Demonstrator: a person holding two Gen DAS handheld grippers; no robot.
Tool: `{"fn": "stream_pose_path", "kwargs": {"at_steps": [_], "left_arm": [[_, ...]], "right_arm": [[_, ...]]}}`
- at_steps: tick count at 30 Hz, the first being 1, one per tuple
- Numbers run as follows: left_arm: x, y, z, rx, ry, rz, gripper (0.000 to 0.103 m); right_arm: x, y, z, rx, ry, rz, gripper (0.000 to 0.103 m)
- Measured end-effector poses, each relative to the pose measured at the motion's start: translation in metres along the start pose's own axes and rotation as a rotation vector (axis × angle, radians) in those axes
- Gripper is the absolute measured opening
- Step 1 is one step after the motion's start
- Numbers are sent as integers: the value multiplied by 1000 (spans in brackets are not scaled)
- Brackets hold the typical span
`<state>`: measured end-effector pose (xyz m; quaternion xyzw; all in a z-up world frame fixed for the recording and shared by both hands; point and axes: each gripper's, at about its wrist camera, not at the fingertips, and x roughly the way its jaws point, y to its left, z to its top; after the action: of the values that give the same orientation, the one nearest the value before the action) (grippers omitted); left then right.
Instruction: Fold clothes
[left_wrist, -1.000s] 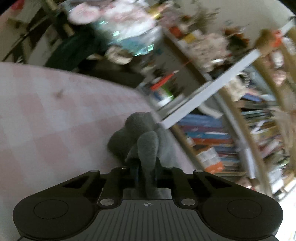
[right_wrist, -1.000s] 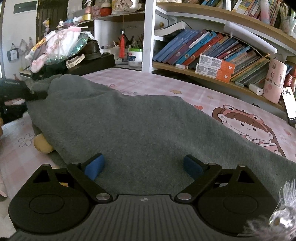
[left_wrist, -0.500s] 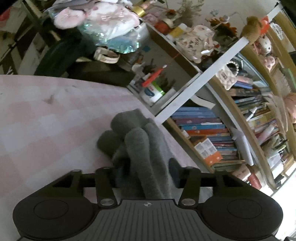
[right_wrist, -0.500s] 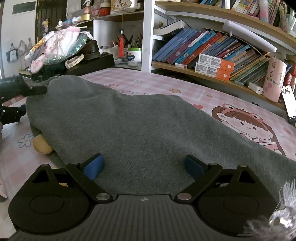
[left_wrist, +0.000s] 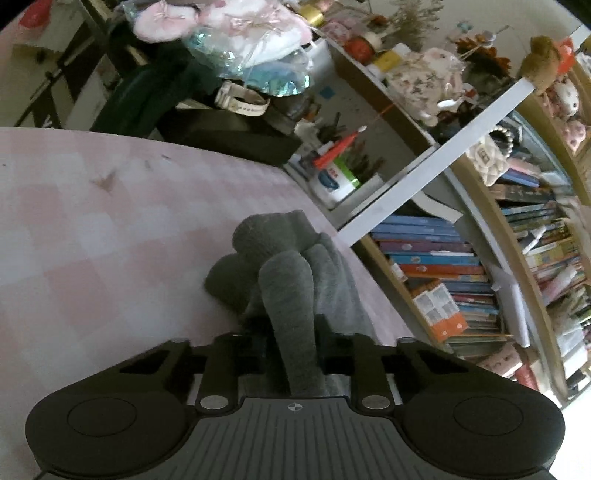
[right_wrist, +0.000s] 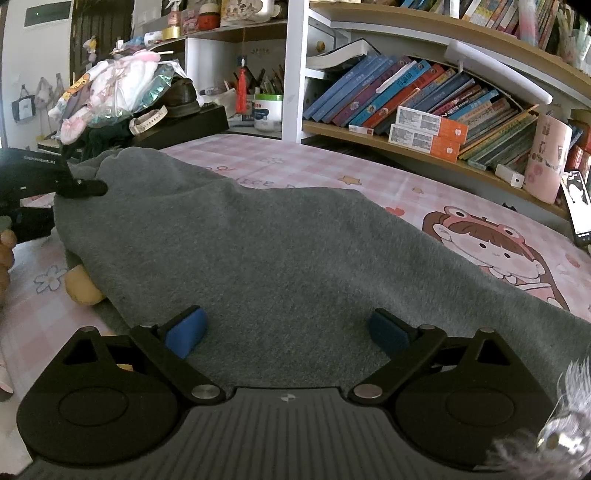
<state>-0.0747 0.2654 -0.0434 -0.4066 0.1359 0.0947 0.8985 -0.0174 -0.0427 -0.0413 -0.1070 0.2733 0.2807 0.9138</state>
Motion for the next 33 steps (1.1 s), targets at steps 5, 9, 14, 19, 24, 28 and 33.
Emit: {"fn": "stream_pose_path", "kwargs": {"at_steps": [5, 9, 14, 19, 24, 28, 33], "left_arm": [[-18, -24, 1, 108, -40, -96, 13], [-30, -55, 4, 238, -73, -170, 13], [-46, -102, -11, 491, -92, -289, 13], [-58, -150, -42, 719, -66, -406, 13], [-56, -183, -83, 931, 17, -455, 21], [-58, -189, -105, 958, 141, -554, 71], [-74, -185, -95, 899, 164, -651, 79]], "right_arm": [[-1, 2, -1, -13, -5, -7, 97], [-5, -6, -3, 20, -18, 33, 97], [-18, -17, -9, 115, -27, 94, 97], [-35, -20, -13, 166, -56, 139, 97], [-63, -31, -19, 190, -109, 171, 98], [-76, -55, -34, 256, -87, 189, 98], [-84, -78, -48, 358, -67, 235, 98]]}}
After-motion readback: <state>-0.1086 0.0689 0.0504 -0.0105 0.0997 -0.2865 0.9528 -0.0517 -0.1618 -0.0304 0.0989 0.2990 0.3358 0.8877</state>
